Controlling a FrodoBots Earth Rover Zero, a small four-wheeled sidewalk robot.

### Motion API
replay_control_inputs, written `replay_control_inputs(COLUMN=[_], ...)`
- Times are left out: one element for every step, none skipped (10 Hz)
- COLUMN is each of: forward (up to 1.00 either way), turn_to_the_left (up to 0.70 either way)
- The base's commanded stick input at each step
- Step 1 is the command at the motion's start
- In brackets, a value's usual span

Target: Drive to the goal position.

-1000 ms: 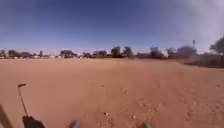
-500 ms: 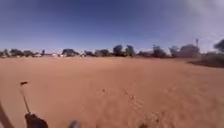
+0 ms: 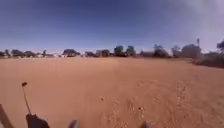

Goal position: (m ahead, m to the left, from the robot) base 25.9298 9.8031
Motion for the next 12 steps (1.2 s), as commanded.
replay_control_inputs(forward=[0.7, 0.7, 0.7, 0.7, 0.7, 0.7, 0.7, 0.7, 0.7, 0.7, 0.7, 0.7], turn_to_the_left=[0.0, 0.0, 0.0, 0.0, 0.0, 0.0, 0.0, 0.0, 0.0, 0.0, 0.0, 0.0])
